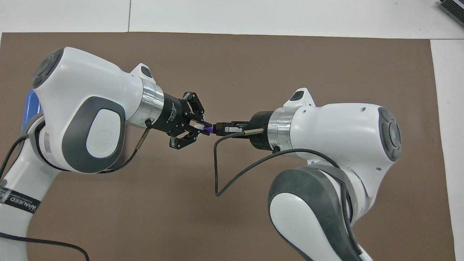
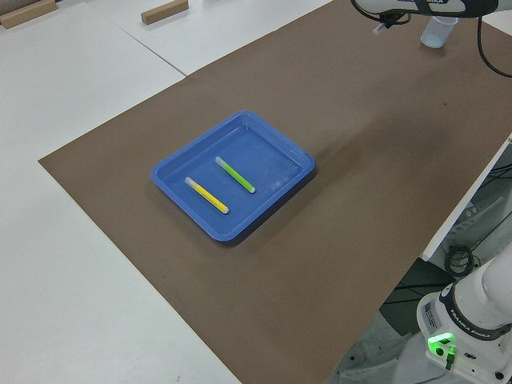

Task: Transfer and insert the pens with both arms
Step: 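Grasp the purple pen with the right gripper and open the left gripper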

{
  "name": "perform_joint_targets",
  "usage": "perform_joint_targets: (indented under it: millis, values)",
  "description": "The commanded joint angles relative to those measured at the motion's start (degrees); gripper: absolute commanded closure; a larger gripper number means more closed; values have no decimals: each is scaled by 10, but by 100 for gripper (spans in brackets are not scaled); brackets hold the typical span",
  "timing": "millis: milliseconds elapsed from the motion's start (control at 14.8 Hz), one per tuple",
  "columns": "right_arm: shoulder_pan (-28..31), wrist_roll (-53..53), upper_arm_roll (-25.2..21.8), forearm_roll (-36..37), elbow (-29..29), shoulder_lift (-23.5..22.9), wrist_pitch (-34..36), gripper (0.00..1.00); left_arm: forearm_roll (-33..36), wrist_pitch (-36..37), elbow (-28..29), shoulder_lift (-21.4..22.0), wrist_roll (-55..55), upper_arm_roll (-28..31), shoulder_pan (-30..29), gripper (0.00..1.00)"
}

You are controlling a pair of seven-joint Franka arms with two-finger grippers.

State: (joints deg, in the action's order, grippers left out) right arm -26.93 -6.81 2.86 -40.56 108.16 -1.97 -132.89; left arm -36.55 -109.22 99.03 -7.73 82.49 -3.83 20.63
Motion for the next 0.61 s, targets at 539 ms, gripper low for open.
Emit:
perform_joint_targets:
  millis: [539]
  values:
    - [-1, 14, 0, -9, 0, 3, 25, 100, -11, -12, 20, 23, 6, 2, -2, 100]
